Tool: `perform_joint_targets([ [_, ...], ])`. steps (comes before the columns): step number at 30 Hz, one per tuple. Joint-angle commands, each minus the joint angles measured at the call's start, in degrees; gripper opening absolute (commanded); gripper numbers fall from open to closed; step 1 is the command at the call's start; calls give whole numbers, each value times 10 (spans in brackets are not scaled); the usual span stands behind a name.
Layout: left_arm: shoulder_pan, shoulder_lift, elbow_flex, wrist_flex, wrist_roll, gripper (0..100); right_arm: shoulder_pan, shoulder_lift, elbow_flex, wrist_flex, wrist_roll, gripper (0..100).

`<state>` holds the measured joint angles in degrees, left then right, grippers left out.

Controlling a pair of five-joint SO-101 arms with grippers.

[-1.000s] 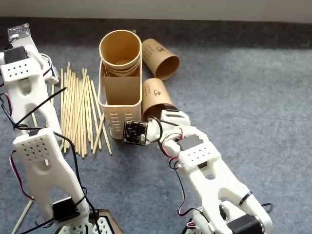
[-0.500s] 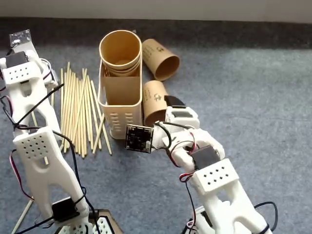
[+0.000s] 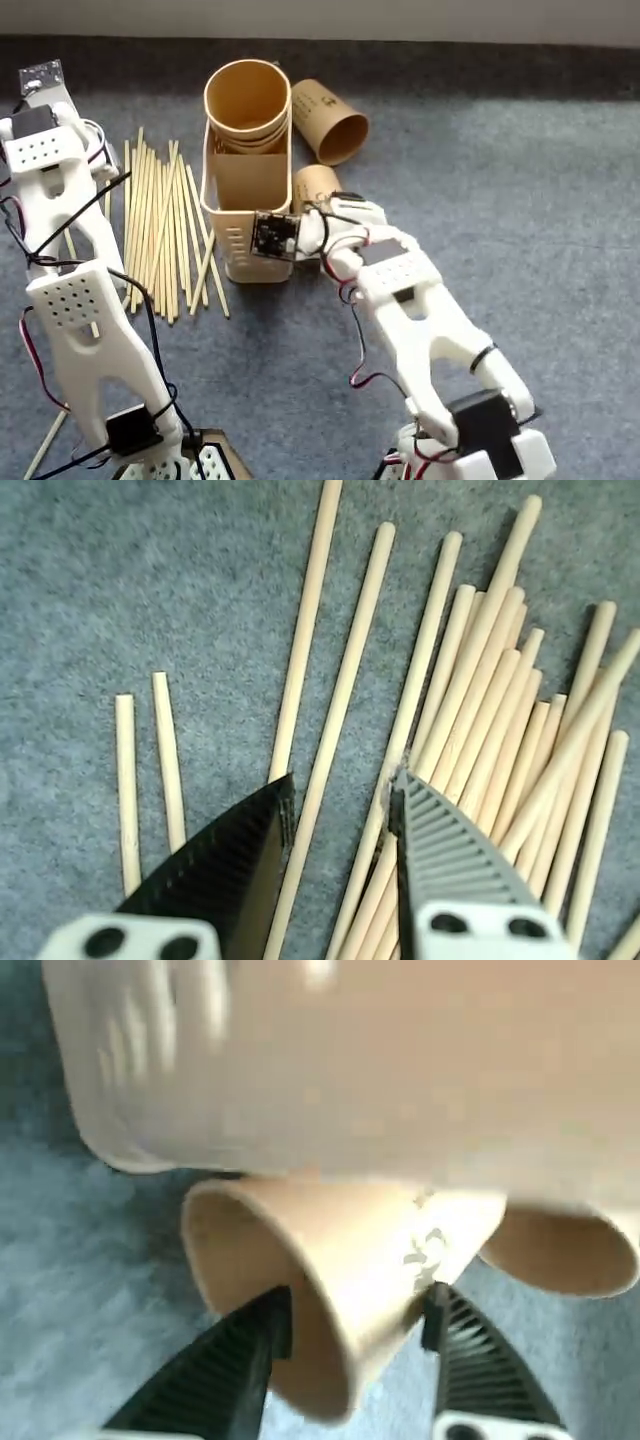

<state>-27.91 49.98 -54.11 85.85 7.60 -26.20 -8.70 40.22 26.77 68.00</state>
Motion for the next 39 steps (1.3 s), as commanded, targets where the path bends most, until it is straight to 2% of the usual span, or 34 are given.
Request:
perform_joint_targets([
  [1, -12, -8, -20, -5, -6, 168, 44, 38, -77, -9, -55, 22],
  [2, -14, -8, -20, -5, -6, 168, 55, 34, -89, 9, -71, 0],
  [3, -15, -8, -20, -5, -6, 168, 67, 23, -102, 41, -86, 24],
  [6, -15, -8, -20, -5, -6, 168, 97, -33, -165, 190, -112, 4],
  [9, -12, -8, -19, -4, -6, 168, 108, -81, -247, 347, -127, 7],
  [13, -11, -7, -16, -4, -5, 168, 109, -109, -393, 498, -199, 6],
  [16, -11, -7, -16, -4, -4, 168, 109, -104, -544, 576, -331, 6],
  [20, -10, -7, -16, -4, -3, 167, 109, -49, -734, 646, -625, 6],
  [22, -10, -7, -16, -4, -3, 167, 105, -2, -809, 669, -749, 9],
  [25, -14, -7, -16, -4, -3, 167, 86, 57, -912, 689, -844, 39],
  [30, -17, -7, -16, -6, -5, 167, 42, 124, -1037, 698, -904, 40],
  [36, -14, -7, -16, -6, -4, 167, -19, 171, -1054, 634, -1033, 40],
  [39, -16, -7, -16, -4, -4, 167, -40, 175, -1050, 610, -1052, 40],
])
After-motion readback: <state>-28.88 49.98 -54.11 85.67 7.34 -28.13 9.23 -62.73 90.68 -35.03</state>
